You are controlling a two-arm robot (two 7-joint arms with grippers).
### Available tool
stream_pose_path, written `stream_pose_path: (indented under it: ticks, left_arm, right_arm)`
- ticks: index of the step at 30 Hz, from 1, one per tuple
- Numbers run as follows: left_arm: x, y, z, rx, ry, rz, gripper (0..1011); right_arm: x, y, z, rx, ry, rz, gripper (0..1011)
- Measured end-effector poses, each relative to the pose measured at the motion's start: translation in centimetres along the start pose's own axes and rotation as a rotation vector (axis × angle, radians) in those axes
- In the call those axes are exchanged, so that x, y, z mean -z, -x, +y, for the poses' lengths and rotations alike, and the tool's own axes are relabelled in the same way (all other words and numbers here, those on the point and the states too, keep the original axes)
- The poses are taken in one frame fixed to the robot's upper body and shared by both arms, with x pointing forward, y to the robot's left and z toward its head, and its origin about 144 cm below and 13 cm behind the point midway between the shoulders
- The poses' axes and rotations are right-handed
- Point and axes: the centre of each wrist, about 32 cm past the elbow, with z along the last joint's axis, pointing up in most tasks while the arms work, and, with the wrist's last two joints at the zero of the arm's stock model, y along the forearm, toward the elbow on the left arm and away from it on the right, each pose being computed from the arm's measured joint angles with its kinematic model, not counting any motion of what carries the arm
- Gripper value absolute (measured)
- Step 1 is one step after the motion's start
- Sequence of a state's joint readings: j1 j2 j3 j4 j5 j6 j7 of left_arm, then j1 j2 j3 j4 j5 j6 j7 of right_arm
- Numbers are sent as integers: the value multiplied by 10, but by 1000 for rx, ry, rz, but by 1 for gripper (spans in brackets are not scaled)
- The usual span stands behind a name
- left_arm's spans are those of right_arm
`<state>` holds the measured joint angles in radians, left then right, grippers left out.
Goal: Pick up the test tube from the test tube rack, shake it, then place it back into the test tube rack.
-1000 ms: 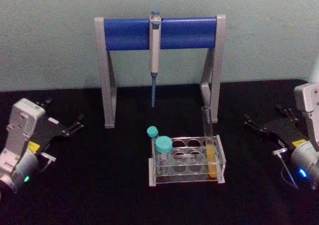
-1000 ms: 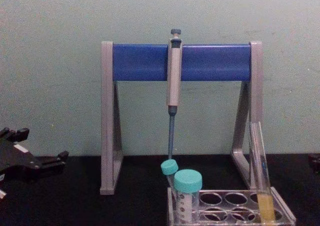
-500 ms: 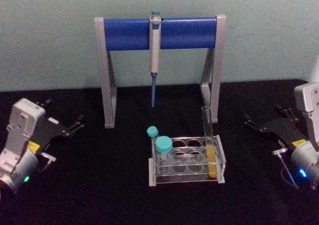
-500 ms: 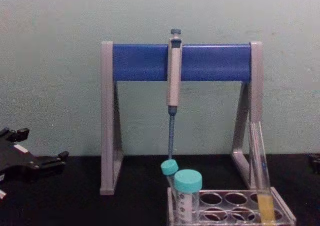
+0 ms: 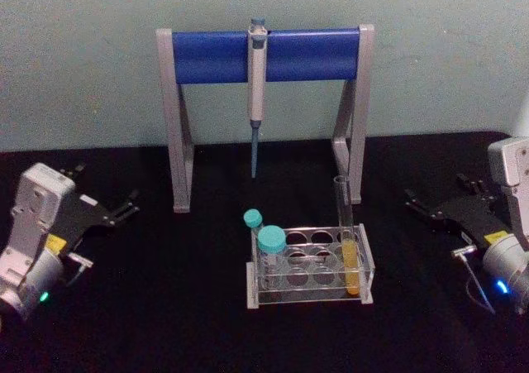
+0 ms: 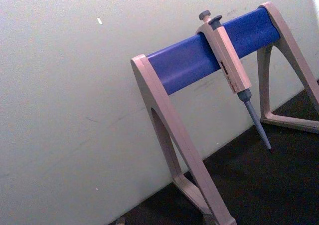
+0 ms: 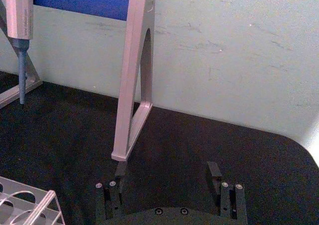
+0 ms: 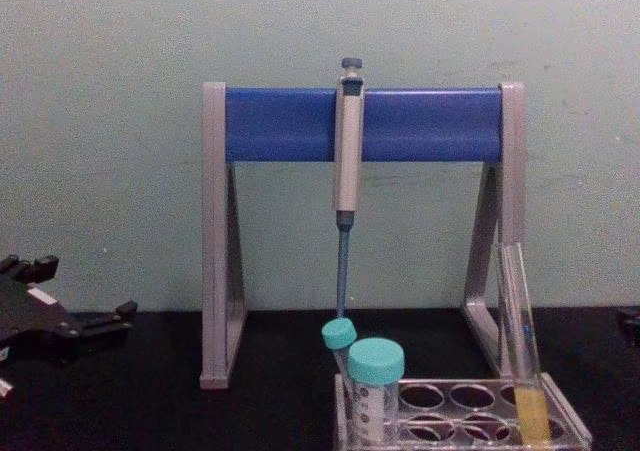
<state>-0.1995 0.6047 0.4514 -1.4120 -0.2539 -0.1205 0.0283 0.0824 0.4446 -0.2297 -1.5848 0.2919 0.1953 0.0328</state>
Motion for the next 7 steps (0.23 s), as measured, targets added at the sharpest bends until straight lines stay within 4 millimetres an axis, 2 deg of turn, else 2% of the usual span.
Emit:
stream_pose_path:
  ticks: [7]
  left_arm:
    - [0,0,0,0,0,0,1001]
  right_arm:
    - [0,0,0,0,0,0,1000]
